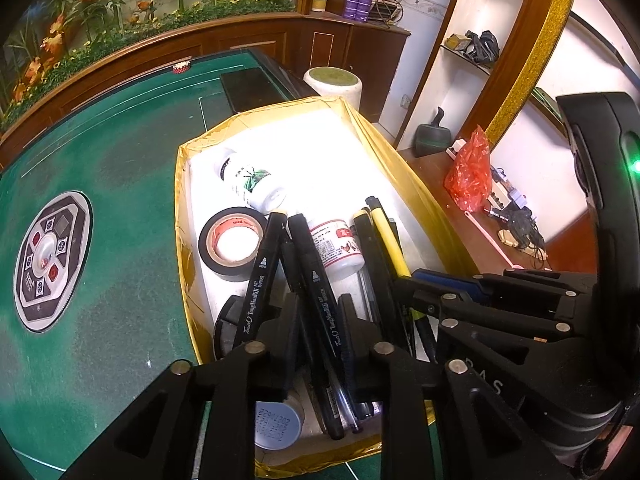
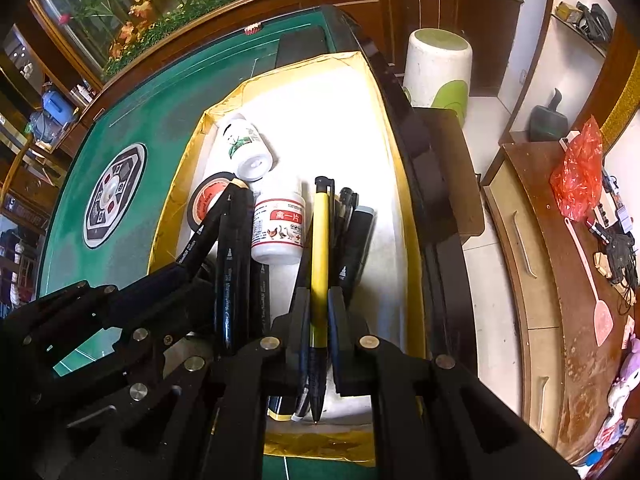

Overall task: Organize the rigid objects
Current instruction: 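Lower the yellow pen and black marker into the tray and open both tools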

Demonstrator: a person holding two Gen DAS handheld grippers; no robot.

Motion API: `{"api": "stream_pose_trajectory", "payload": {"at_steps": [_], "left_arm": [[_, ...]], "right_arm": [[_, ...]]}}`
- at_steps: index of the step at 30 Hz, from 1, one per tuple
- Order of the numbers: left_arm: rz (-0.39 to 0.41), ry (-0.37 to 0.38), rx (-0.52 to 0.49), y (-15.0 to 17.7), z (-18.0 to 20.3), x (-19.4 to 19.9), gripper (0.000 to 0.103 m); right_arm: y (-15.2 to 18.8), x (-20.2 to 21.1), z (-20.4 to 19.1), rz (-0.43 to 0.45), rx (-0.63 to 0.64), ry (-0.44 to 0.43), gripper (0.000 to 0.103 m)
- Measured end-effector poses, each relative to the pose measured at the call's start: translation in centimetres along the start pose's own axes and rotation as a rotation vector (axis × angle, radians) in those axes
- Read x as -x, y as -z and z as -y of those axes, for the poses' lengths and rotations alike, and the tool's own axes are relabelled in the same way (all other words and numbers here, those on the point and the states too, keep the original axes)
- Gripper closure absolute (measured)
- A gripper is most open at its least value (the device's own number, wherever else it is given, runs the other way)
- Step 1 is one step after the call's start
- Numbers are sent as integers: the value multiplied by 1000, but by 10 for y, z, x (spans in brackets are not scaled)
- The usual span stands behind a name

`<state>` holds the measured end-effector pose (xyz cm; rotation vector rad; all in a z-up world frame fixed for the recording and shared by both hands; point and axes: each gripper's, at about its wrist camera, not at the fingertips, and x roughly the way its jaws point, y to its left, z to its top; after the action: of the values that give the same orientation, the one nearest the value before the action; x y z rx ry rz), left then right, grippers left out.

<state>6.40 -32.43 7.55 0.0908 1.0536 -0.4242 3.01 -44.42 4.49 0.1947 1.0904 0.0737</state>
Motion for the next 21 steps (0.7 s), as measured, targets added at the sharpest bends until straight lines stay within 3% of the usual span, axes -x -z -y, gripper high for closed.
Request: {"api": "stream_pose_trajectory", "payload": {"at_steps": [10, 14, 21], "left_arm": [[11, -12, 0, -2, 0, 2, 61], [56, -38, -26, -2, 2, 14, 48], [139, -98, -65, -1, -1, 32, 34]], "right_arm": [[-1, 6, 6, 17, -24, -3, 94], [-3, 17, 6, 52, -21, 4, 94], [-2, 35, 4, 110, -22, 21, 77]]}}
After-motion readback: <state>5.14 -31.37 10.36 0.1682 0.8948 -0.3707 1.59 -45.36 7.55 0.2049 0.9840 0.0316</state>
